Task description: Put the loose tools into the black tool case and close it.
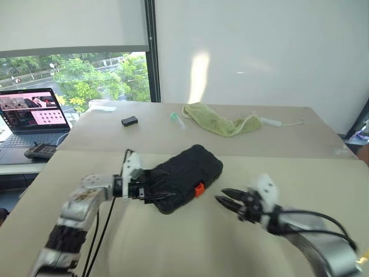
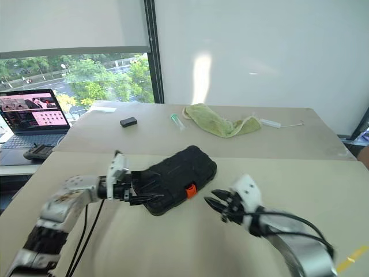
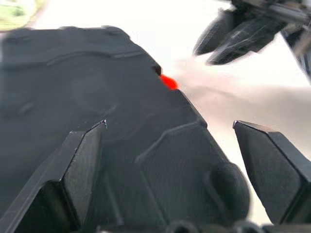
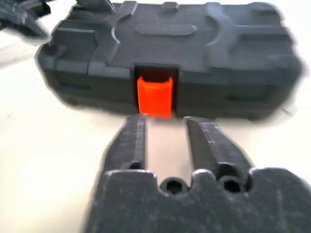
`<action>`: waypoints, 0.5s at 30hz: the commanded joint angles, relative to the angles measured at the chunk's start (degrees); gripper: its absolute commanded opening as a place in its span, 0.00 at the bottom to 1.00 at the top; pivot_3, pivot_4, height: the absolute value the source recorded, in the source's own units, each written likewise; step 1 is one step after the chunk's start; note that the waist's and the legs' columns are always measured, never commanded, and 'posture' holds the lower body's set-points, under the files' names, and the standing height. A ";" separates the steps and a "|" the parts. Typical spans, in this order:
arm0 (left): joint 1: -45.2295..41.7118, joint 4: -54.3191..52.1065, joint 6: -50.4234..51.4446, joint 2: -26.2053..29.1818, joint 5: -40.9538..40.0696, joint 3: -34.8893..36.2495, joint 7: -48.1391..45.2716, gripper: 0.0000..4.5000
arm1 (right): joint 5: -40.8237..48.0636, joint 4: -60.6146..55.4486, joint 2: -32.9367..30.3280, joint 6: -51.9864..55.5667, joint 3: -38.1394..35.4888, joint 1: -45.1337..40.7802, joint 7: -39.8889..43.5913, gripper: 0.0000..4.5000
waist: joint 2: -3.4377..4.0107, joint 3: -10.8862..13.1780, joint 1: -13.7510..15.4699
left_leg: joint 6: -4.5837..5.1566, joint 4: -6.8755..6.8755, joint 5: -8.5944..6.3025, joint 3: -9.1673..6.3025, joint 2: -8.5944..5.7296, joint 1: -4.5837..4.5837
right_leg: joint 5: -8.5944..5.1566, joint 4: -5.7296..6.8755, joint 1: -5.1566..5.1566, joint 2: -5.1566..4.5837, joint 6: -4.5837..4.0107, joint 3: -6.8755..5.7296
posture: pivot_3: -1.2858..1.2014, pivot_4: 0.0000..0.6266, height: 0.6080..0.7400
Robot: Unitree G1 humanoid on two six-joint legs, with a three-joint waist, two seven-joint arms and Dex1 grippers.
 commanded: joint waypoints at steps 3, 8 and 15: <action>13.62 -11.56 3.78 4.56 -5.39 11.96 3.80 1.00 | 6.32 -8.62 -2.73 -4.94 -18.85 15.16 7.79 0.88 | 0.03 0.02 0.15 | 0.02 -0.04 -0.10 -0.01 0.01 0.10 | -0.02 -0.02 0.07 -0.13 -0.02 0.02 | 0.52 0.24 1.00; 25.56 -12.62 0.60 6.84 -3.92 18.15 3.63 1.00 | 7.85 -7.73 -2.50 -8.86 -29.66 25.61 12.82 0.98 | 0.06 0.04 0.62 | -0.04 -0.05 -0.11 -0.01 0.09 0.23 | -0.12 -0.03 0.13 -0.25 -0.19 0.00 | 0.52 0.24 1.00; 35.49 -13.93 0.38 5.94 -5.54 20.82 4.81 1.00 | 4.74 -5.35 -2.32 -15.56 -33.77 31.65 16.13 0.98 | 0.12 0.06 1.10 | -0.34 -0.07 -0.28 -0.02 0.12 0.40 | -0.46 -0.05 0.06 -0.66 -0.52 -0.03 | 0.52 0.24 1.00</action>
